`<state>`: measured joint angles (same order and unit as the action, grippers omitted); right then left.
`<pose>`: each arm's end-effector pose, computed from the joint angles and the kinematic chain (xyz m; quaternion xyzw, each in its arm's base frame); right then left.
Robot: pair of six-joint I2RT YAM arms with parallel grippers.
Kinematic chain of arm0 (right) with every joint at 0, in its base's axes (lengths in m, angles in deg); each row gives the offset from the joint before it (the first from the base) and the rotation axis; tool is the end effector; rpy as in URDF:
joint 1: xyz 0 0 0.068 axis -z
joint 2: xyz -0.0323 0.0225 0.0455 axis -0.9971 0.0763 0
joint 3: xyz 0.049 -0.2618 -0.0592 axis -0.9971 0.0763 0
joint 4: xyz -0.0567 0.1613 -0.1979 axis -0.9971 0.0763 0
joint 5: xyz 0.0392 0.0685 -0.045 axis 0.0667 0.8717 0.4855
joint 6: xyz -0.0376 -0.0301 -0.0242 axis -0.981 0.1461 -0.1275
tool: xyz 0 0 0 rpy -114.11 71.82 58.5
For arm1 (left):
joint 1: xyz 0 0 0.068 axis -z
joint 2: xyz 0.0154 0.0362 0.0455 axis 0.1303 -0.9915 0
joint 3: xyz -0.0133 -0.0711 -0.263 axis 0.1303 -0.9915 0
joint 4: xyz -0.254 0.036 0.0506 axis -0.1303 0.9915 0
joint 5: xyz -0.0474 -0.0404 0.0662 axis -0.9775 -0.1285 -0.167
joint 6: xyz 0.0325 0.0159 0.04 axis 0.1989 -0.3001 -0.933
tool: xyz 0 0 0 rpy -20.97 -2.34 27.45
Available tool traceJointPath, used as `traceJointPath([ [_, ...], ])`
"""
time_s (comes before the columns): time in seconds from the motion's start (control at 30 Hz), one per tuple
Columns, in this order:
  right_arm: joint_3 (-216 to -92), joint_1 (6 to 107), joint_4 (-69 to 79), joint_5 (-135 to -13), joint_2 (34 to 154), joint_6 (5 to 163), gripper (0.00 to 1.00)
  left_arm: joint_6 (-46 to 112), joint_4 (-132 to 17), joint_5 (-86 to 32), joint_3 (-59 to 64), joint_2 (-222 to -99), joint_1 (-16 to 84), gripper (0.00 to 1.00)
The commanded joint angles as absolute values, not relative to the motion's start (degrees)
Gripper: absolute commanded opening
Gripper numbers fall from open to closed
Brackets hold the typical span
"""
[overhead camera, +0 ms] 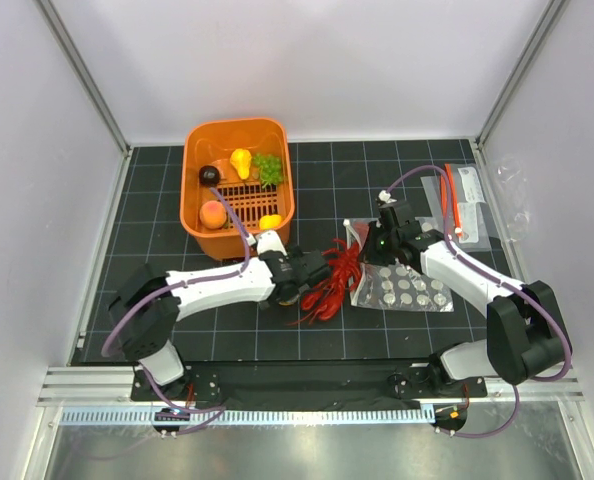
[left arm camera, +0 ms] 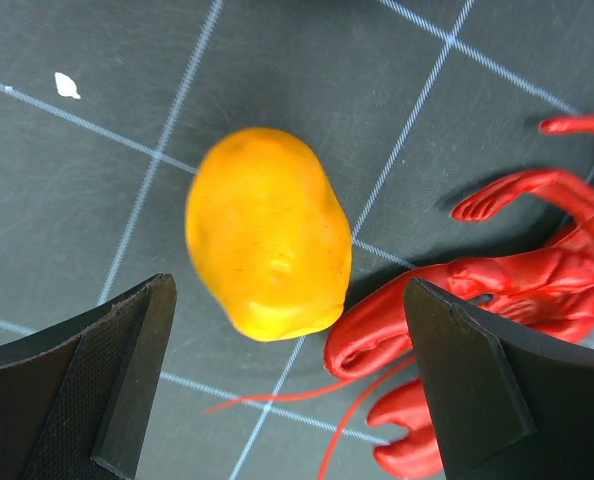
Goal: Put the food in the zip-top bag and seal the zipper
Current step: Pick up the fake fruit from the center of the board.
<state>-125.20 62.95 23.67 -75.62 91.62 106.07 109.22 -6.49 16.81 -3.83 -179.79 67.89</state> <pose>0.2538 0.1101 0.2090 0.0320 0.9411 0.1888 0.2788 0.1698 -0.2568 0.2100 -0.2587 0.9108 -0.0170 0.3212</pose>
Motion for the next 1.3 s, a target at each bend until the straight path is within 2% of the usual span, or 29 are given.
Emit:
traceJointPath([
  [0.0, -126.54, 63.04, 21.26, -74.76, 90.73, 105.07, 0.01, 112.0, -10.82, 25.5, -5.03, -181.18, 69.98, 1.0],
  [0.2, -126.71, 63.04, 21.43, -74.67, 90.82, 104.71, 0.01, 114.29, -15.14, 25.69, -7.84, -186.1, 70.24, 0.97],
  [0.3, -126.71, 63.04, 21.44, -74.85, 90.65, 104.62, 0.01, 113.41, -17.24, 27.53, -8.8, -186.54, 70.68, 0.87],
  [0.33, -126.54, 62.95, 21.35, -74.85, 90.56, 104.62, 0.01, 113.15, -17.86, 28.58, -8.98, -186.54, 70.86, 0.78],
  [0.4, -126.36, 62.95, 21.17, -74.85, 90.47, 104.62, 0.01, 110.62, -18.57, 29.64, -8.38, -186.54, 71.56, 0.7],
  [0.43, -126.19, 63.12, 21.26, -74.94, 90.64, 104.62, 0.01, 110.16, -18.13, 30.25, -8.11, -186.2, 71.91, 0.63],
  [0.5, -126.01, 63.04, 21.17, -75.2, 90.56, 104.54, 0.01, 109.2, -16.03, 32.28, -7.58, -184.35, 73.05, 0.58],
  [0.77, -125.48, 63.04, 21.52, -75.73, 90.12, 104.8, 0.01, 100.06, -0.74, 38.0, 3.05, -173.55, 79.55, 0.52],
  [0.8, -125.4, 63.04, 21.26, -75.81, 90.2, 104.71, 0.01, 97.96, -2.03, 35.47, 3.4, -170.66, 79.82, 0.47],
  [0.83, -125.22, 63.04, 21.17, -75.9, 90.2, 104.97, 0.01, 90.55, -5.18, 33.45, 2.71, -168.9, 79.82, 0.47],
  [0.93, -124.96, 63.04, 20.56, -76.25, 90.64, 105.33, 0.01, 87.51, -10.99, 30.44, -0.45, -161.71, 80.35, 0.47],
  [1.03, -124.96, 63.04, 20.73, -76.52, 90.47, 105.77, 0.01, 83.45, -17.15, 34.9, -3.18, -155.63, 80.35, 0.46],
  [1.1, -124.78, 63.04, 20.73, -76.52, 89.94, 106.2, 0.01, 75.03, -22.42, 36.67, -3.27, -154.29, 78.95, 0.44],
  [1.27, -124.08, 63.04, 20.82, -76.26, 89.06, 106.47, 0.01, 66.4, -25.06, 30.01, 0.42, -155.42, 66.3, 0.41],
])
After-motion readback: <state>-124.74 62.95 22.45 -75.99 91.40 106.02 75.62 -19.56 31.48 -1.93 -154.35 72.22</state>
